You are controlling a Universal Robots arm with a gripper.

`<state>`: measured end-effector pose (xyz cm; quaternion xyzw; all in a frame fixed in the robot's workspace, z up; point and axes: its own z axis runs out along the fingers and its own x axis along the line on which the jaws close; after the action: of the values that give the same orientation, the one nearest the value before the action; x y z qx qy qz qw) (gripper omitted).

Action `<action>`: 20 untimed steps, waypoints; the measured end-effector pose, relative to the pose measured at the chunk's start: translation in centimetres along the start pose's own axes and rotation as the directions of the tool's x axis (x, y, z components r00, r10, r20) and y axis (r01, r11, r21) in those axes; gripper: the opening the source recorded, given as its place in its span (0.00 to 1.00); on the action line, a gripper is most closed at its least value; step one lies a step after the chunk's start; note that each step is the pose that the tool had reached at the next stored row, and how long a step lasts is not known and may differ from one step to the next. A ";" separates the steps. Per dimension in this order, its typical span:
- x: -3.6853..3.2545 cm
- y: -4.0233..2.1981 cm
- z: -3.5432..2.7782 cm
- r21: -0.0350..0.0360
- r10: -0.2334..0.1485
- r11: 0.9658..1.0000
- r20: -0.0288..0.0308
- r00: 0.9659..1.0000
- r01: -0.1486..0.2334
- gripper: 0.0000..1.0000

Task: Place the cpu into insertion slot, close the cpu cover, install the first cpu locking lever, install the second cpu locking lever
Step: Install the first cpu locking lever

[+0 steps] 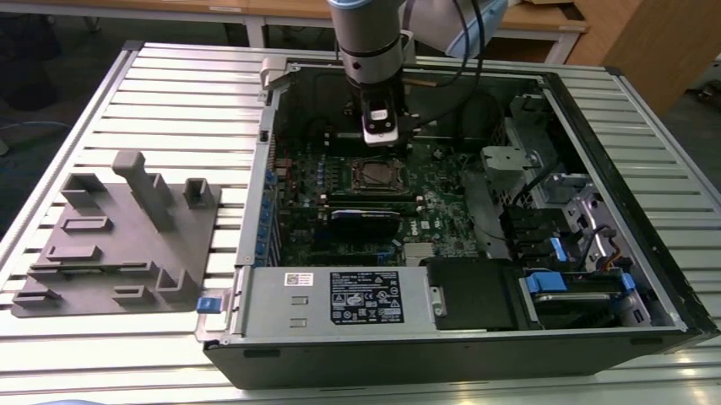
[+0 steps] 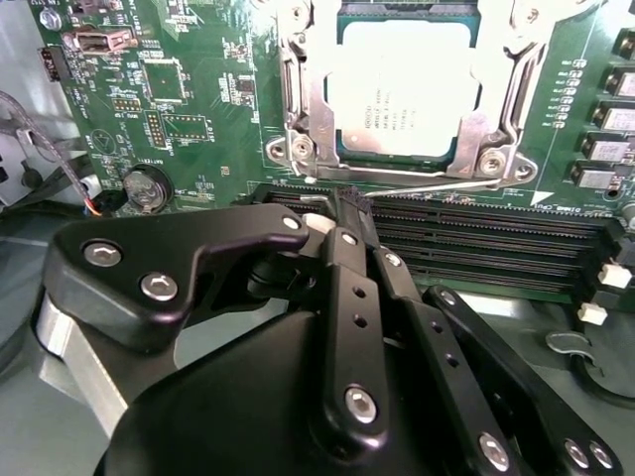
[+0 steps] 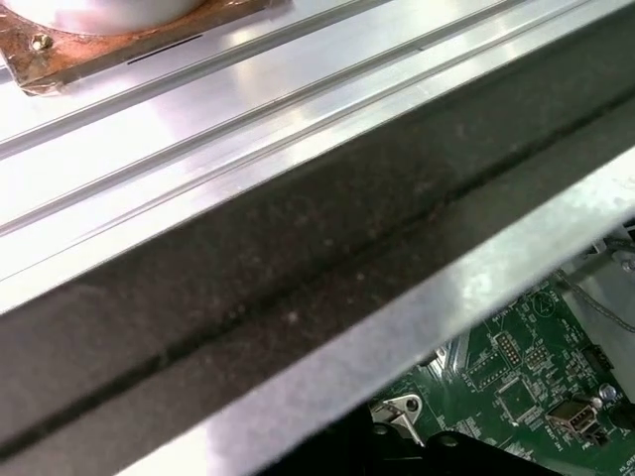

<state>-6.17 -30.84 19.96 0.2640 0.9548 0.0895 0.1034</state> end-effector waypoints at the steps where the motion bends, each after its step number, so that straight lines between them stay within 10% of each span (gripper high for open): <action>1: 0.02 0.00 0.01 0.000 0.000 1.000 0.000 1.000 0.000 0.11; 9: 0.12 0.03 0.14 0.007 -0.001 1.000 0.005 1.000 0.001 0.11; 20: 0.15 -0.03 0.40 0.043 -0.012 0.999 0.027 1.000 0.011 0.11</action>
<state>-6.21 -30.74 19.54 0.2618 0.9565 0.0647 0.1111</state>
